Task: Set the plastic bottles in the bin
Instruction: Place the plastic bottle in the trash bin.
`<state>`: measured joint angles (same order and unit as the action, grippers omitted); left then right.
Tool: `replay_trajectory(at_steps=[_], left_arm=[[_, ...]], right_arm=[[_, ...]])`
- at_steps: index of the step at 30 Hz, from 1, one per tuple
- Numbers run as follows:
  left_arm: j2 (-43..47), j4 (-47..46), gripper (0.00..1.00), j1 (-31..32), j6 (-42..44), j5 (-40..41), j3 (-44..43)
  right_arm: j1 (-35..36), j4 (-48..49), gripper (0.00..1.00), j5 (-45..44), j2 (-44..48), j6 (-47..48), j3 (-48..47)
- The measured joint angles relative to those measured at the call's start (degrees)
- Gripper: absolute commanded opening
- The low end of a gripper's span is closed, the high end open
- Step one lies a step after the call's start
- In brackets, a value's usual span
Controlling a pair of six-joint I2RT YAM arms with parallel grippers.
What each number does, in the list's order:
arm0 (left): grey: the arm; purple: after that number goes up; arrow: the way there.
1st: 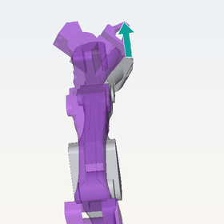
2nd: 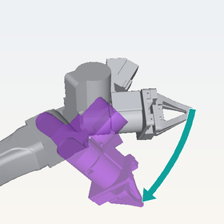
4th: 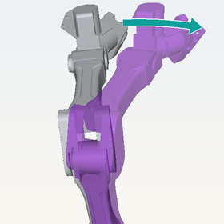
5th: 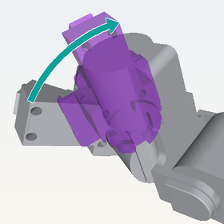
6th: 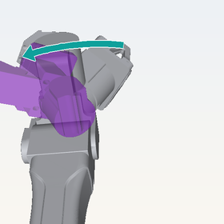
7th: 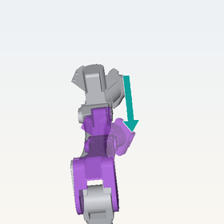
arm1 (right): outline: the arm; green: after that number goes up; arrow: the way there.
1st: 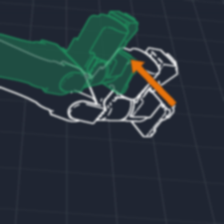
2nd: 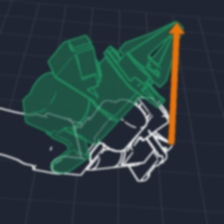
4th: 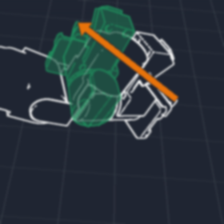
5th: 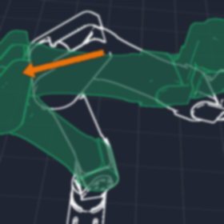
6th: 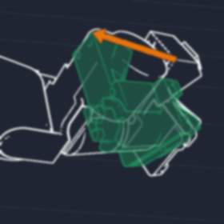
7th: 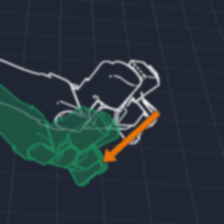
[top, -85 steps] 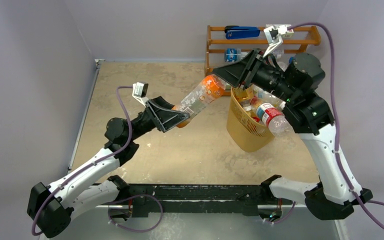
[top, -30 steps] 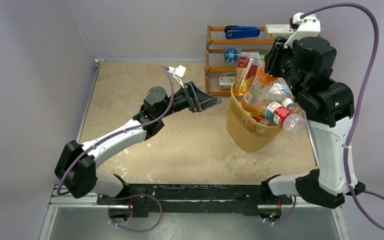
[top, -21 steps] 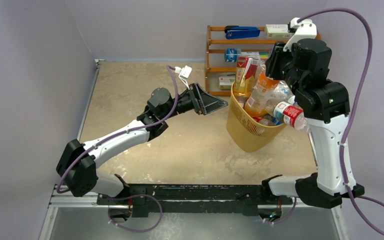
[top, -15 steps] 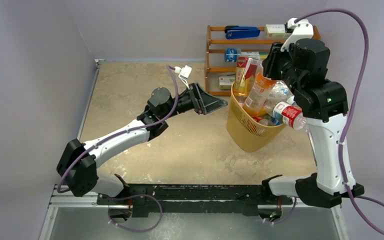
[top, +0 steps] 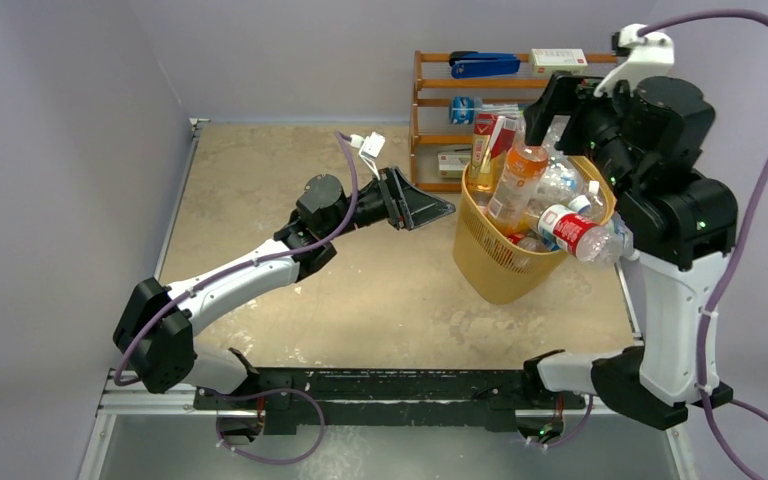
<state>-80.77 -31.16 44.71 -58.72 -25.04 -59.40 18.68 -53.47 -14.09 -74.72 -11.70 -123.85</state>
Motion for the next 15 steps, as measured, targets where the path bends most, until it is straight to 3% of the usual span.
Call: replay_trajectory(at_steps=[7,11,15], left_arm=[[0.0,0.1,0.81,0.0,0.0,0.0,0.0],[0.5,1.3,0.81,0.0,0.9,0.1,0.0],[1.7,3.3,0.81,0.0,1.6,0.3,0.0]], right_arm=[[-3.5,-2.7,1.00,-6.1,-0.7,-1.5,-7.1],[-12.9,-3.7,1.00,-4.9,-3.4,-1.8,-10.7],[-26.1,-3.0,0.99,2.3,-7.0,-1.8,-10.4]])
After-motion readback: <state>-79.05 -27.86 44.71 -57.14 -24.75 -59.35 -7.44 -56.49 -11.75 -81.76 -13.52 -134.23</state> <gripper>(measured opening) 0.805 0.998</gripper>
